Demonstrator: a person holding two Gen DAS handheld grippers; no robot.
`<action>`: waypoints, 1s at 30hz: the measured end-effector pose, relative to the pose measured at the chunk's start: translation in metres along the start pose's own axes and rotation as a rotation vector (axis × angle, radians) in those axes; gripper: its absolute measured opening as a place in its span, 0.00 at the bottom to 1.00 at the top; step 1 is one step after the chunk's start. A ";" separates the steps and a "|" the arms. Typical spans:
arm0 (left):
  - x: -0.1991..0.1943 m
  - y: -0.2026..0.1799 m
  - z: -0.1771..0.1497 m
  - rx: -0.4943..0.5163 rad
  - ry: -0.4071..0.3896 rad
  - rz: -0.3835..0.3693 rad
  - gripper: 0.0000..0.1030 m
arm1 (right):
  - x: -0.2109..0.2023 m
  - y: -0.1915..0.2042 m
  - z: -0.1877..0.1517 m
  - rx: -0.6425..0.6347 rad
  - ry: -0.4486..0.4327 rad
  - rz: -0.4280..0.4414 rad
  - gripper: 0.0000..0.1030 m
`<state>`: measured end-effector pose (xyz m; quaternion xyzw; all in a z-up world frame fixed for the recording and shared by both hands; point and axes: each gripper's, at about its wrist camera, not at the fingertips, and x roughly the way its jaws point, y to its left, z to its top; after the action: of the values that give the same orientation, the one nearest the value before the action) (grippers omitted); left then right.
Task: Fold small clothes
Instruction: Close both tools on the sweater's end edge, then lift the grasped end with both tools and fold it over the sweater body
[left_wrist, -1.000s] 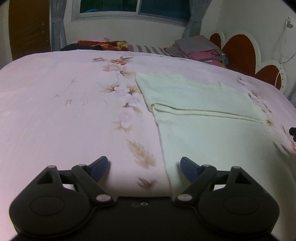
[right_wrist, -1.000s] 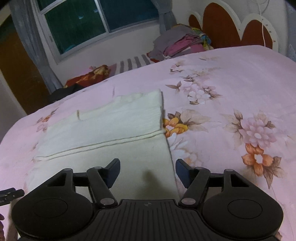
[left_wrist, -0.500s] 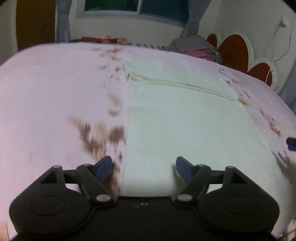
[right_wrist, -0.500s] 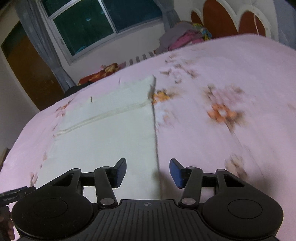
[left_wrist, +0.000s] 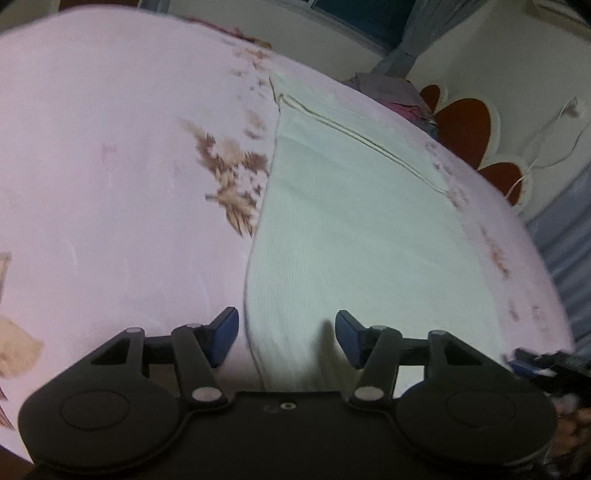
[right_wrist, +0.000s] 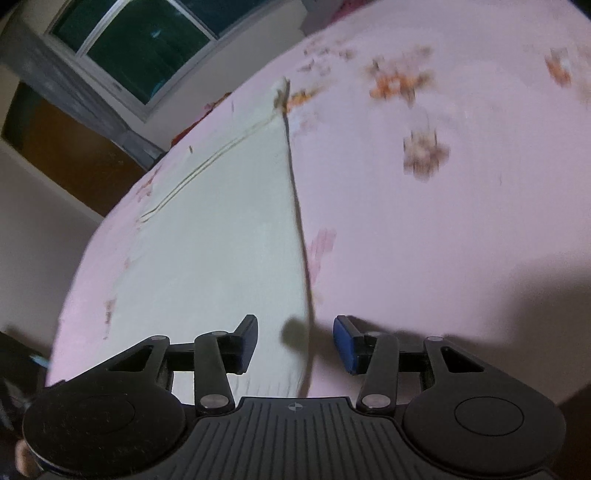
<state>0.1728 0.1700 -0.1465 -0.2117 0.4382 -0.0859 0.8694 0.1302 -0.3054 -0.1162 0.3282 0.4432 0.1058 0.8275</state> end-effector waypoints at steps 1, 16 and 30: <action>0.000 0.001 -0.002 -0.002 0.008 -0.008 0.54 | 0.001 -0.002 -0.004 0.017 0.009 0.012 0.45; -0.002 -0.002 -0.003 0.009 -0.029 -0.091 0.03 | 0.004 0.005 -0.010 0.041 0.029 0.147 0.04; -0.004 0.007 0.001 -0.126 -0.140 -0.103 0.03 | -0.001 0.013 0.008 -0.023 -0.061 0.143 0.04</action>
<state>0.1709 0.1778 -0.1455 -0.2935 0.3692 -0.0876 0.8774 0.1378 -0.2998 -0.1045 0.3526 0.3921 0.1596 0.8346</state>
